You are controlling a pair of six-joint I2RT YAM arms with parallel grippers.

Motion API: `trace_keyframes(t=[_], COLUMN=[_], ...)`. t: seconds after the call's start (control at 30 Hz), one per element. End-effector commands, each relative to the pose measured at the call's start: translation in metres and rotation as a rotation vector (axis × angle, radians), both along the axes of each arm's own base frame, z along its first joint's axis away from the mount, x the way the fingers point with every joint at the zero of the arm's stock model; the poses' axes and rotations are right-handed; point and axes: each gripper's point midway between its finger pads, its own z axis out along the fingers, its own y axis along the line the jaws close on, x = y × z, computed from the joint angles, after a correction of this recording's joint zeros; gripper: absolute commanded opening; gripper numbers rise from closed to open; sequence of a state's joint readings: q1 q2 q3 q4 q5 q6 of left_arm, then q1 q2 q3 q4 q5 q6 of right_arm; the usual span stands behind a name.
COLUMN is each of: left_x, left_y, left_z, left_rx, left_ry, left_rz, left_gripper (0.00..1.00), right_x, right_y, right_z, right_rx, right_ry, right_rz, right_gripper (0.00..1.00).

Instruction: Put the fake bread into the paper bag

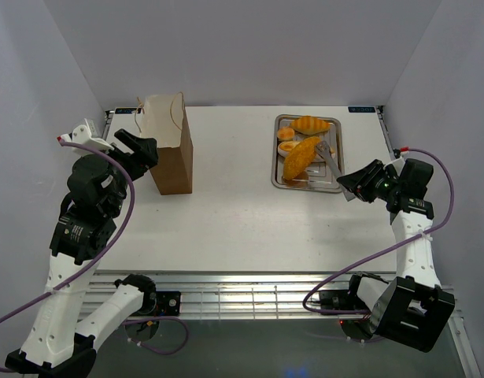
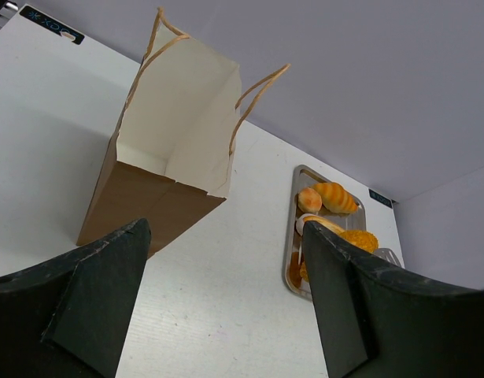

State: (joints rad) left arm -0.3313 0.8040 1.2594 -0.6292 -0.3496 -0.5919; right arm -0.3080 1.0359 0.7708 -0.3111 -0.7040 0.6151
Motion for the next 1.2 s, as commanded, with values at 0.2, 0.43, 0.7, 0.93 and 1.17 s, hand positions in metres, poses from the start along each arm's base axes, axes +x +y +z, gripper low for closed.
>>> trace_keyframes(t=[0.2,0.43,0.7,0.93,1.17], left_x=[-0.007,-0.006,-0.006,-0.003,-0.003], left_y=[0.0,-0.001,-0.003,-0.005,-0.006], left_z=[0.012,0.009,0.007,0.004,0.003], left_rx=[-0.009,-0.009,-0.008,-0.006,-0.006], left_ry=[-0.022,-0.016,-0.01,-0.005,-0.003], left_rz=[-0.011,-0.013,-0.024,-0.03,-0.035], left_gripper=[0.86,0.84,0.84,0.84,0.84], right_x=[0.012,0.015,0.017,0.011,0.01], right_y=[-0.002,-0.006,-0.015,-0.006,-0.005], right_z=[0.031,0.036,-0.005,-0.022,-0.023], right_rx=[-0.046,-0.063,-0.093,-0.057,-0.054], right_ry=[-0.11,-0.122,-0.027,-0.006,-0.005], right_rz=[0.033,0.019,-0.024,0.044,0.054], right_gripper=[0.08,0.08,0.08,0.08,0.21])
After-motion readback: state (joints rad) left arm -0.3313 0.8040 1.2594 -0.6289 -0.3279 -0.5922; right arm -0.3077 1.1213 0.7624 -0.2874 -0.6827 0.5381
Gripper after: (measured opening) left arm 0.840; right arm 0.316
